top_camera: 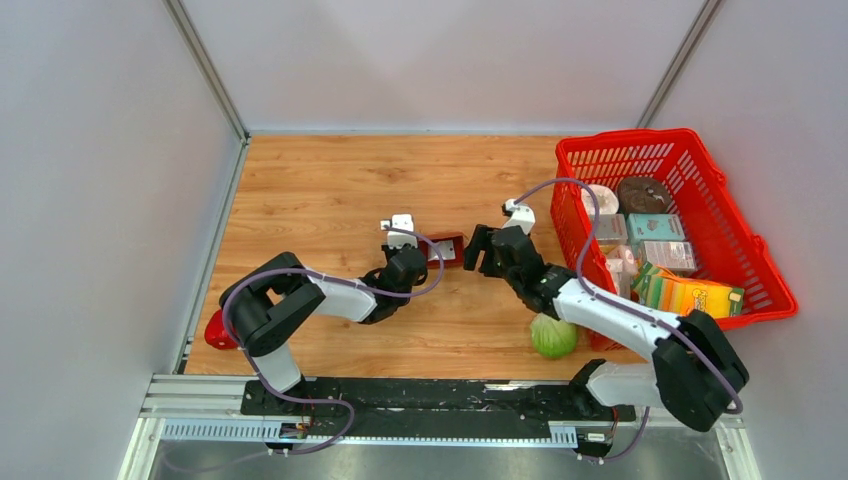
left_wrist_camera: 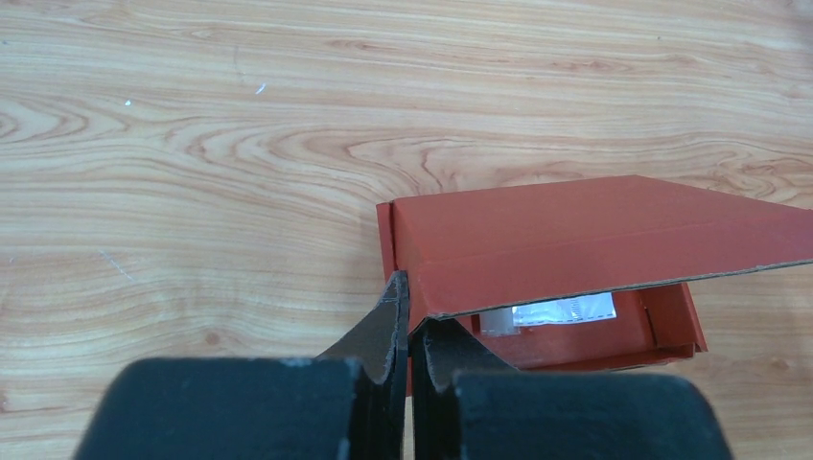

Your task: Fold the paper box

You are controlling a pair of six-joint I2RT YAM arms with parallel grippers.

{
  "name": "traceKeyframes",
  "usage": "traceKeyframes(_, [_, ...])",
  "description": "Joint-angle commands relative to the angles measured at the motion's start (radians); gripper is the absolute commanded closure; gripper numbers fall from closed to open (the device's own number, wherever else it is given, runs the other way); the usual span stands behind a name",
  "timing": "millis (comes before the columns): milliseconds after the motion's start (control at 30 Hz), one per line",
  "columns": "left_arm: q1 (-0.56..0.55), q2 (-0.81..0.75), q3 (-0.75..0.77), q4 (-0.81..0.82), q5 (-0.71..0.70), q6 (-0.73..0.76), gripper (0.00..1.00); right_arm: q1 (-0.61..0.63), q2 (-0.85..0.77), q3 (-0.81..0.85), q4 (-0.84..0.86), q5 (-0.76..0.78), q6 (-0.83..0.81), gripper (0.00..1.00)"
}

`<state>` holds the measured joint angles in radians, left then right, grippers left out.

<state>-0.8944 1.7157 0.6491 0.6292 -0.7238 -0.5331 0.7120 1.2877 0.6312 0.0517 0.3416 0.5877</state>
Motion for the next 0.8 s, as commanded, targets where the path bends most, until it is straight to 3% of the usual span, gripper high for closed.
traceKeyframes(0, [-0.014,0.010,-0.025,-0.002,-0.006,0.005,1.00,-0.035,-0.105,0.117,-0.338,-0.143,0.194,0.23])
traceKeyframes(133, [-0.015,0.009,-0.028,0.001,-0.011,-0.001,1.00,-0.115,-0.065,0.191,-0.359,-0.430,0.501,0.23])
traceKeyframes(267, [-0.015,0.010,-0.028,0.001,-0.014,-0.004,1.00,-0.132,0.059,0.232,-0.248,-0.593,0.714,0.24])
traceKeyframes(467, [-0.017,0.013,-0.028,0.001,-0.015,-0.004,1.00,-0.131,0.232,0.346,-0.234,-0.606,0.830,0.32])
traceKeyframes(567, [-0.018,0.009,-0.032,0.001,-0.022,-0.004,1.00,-0.129,0.263,0.361,-0.220,-0.575,0.866,0.39])
traceKeyframes(767, [-0.020,0.005,-0.034,0.001,-0.025,-0.004,1.00,-0.131,0.297,0.407,-0.246,-0.507,0.882,0.42])
